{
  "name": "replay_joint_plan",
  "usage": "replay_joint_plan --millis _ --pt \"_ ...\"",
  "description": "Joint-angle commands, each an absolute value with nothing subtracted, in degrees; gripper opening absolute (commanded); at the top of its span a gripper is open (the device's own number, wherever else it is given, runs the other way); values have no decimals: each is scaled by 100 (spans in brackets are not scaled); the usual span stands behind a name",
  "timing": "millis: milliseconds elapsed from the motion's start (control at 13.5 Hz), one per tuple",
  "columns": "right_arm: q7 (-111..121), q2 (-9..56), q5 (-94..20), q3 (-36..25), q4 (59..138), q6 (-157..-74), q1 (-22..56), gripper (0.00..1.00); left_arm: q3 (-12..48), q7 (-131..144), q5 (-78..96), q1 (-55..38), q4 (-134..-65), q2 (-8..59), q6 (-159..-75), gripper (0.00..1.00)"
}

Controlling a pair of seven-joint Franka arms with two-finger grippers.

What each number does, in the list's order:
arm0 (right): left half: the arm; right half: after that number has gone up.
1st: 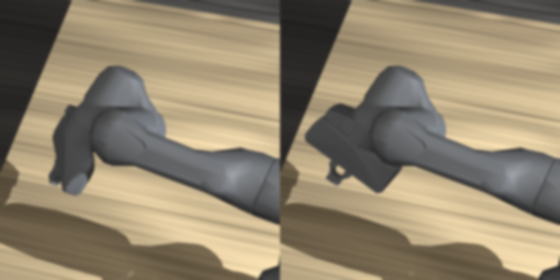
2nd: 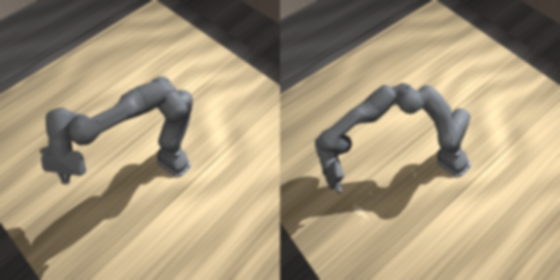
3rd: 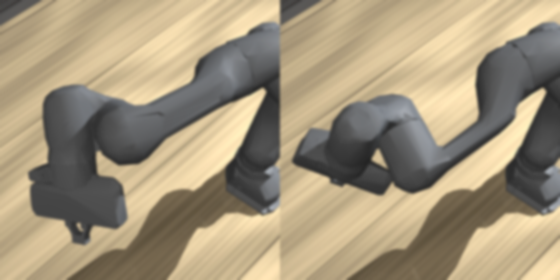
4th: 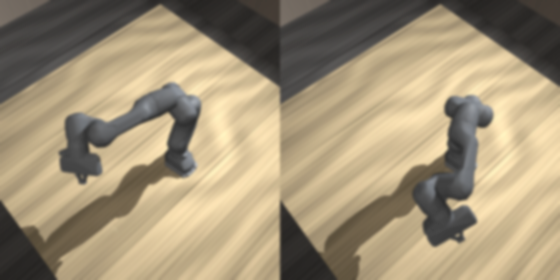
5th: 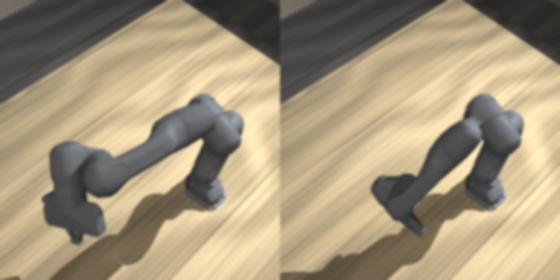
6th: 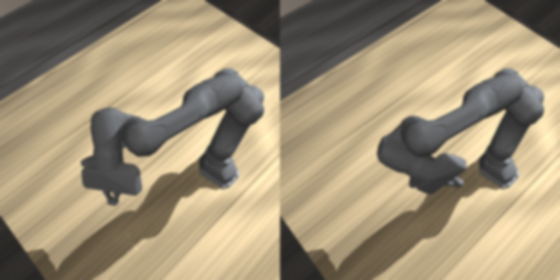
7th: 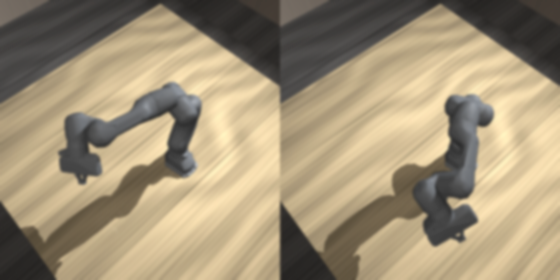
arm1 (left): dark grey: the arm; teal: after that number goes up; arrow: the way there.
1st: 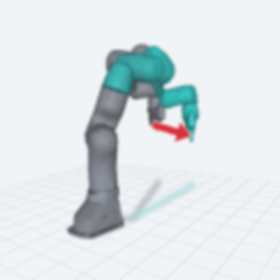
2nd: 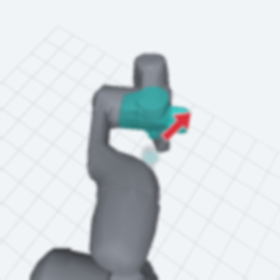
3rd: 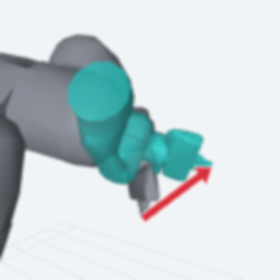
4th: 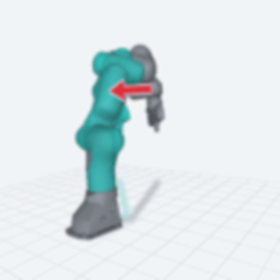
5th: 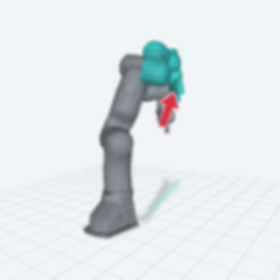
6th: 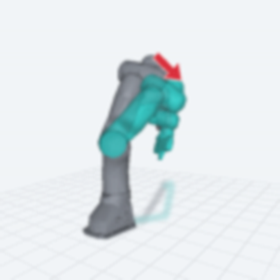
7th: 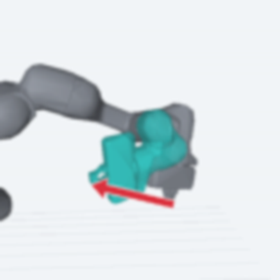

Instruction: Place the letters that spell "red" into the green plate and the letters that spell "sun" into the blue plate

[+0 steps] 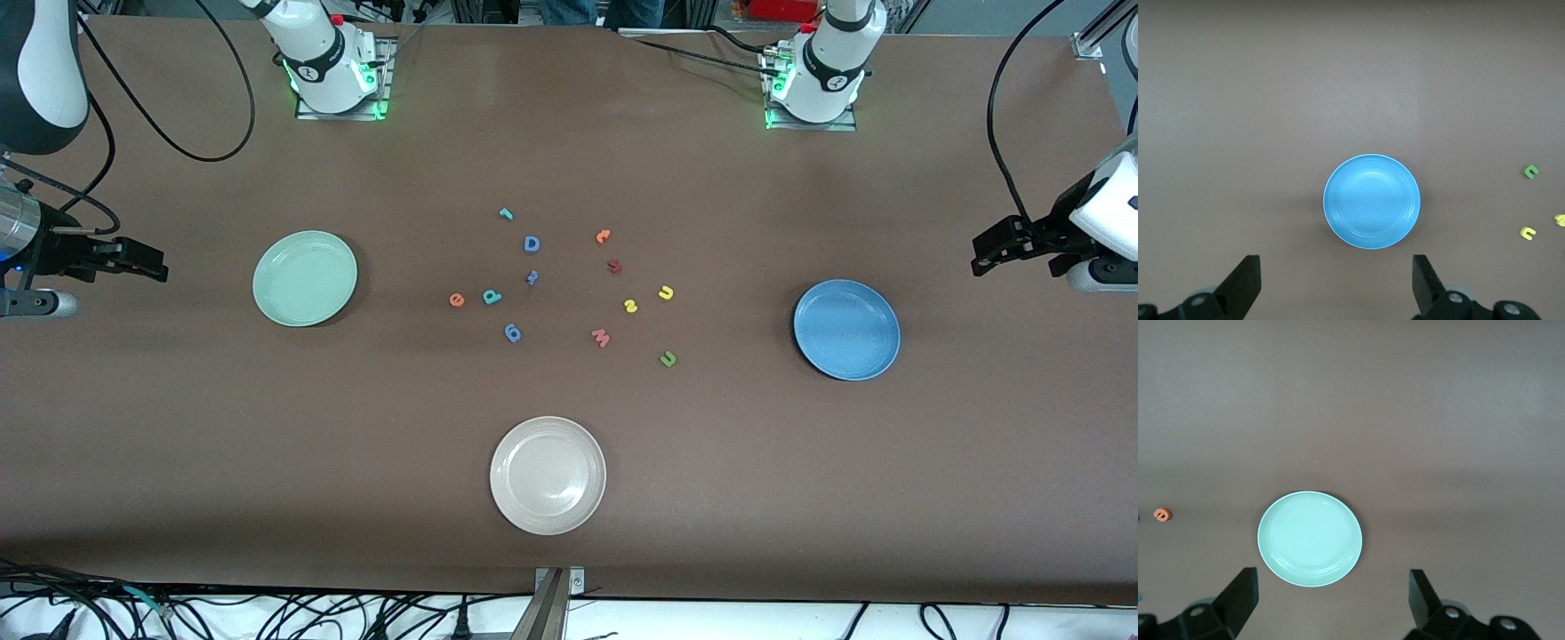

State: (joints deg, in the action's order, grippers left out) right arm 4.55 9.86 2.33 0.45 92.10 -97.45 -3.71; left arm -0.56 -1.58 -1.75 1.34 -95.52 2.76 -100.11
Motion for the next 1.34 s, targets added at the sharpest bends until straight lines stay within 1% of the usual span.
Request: replay_joint_plan --millis 0,1262 --pt "439 984 176 44 9141 -9642 -369 100 -44 -176 -264 132 -9396 343 -9905 100" --pt "422 984 176 35 9132 -9554 -369 100 -35 -167 -255 123 -9396 343 -9905 100"
